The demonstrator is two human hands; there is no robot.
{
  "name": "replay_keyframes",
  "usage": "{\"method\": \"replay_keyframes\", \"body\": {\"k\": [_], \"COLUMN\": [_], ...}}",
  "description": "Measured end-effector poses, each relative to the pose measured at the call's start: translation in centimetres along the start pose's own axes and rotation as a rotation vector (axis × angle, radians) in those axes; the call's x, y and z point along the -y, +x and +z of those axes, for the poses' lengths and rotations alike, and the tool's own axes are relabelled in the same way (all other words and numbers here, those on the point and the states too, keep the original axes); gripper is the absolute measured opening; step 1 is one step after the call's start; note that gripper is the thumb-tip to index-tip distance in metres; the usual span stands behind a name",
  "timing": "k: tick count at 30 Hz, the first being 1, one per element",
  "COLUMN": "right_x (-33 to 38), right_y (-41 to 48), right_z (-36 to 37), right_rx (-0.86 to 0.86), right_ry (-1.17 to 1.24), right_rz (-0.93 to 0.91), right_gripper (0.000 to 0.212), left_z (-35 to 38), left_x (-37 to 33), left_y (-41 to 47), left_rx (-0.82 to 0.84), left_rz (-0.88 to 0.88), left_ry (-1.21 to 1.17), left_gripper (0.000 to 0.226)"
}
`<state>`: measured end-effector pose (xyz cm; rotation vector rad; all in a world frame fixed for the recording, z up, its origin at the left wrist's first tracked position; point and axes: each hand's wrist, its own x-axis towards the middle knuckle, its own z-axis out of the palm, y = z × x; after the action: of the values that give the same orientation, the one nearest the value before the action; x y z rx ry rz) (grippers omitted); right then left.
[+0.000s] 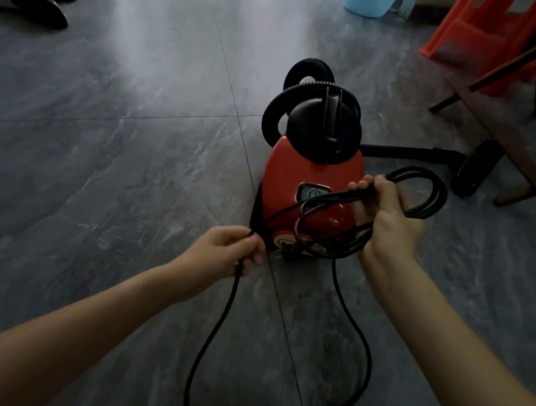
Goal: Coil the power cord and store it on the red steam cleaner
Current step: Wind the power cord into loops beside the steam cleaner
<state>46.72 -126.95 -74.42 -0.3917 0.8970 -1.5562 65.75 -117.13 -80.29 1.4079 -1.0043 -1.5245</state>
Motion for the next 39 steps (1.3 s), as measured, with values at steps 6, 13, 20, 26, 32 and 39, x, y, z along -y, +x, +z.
{"method": "replay_keyframes", "body": {"k": [6, 13, 20, 26, 32, 39], "right_x": [-0.3, -0.6, -2.3, -2.4, -2.4, -2.2], "right_y": [-0.1, -0.8, -1.0, -1.1, -1.2, -1.4], "right_z": [0.3, 0.7, 0.3, 0.6, 0.6, 0.6], "right_rx": [-0.071, -0.100, -0.131, -0.116, -0.137, -0.149], "right_ry": [0.079, 0.080, 0.004, 0.022, 0.020, -0.007], "right_rz": [0.031, 0.012, -0.076, -0.104, -0.103, -0.093], "right_gripper": [0.014, 0.004, 0.036, 0.035, 0.035, 0.034], "left_z": [2.0, 4.3, 5.7, 6.0, 6.9, 6.5], "left_x": [-1.0, -1.3, -3.6, -4.2, -4.7, -4.1], "left_y": [0.8, 1.3, 0.5, 0.4, -0.3, 0.4], "left_rx": [-0.080, -0.094, 0.029, 0.013, -0.004, 0.007], "left_rz": [-0.066, -0.392, -0.182, -0.126, -0.106, -0.172], "left_ry": [-0.369, -0.811, -1.208, -1.207, -1.084, -1.040], "left_gripper": [0.027, 0.040, 0.064, 0.082, 0.040, 0.029]}}
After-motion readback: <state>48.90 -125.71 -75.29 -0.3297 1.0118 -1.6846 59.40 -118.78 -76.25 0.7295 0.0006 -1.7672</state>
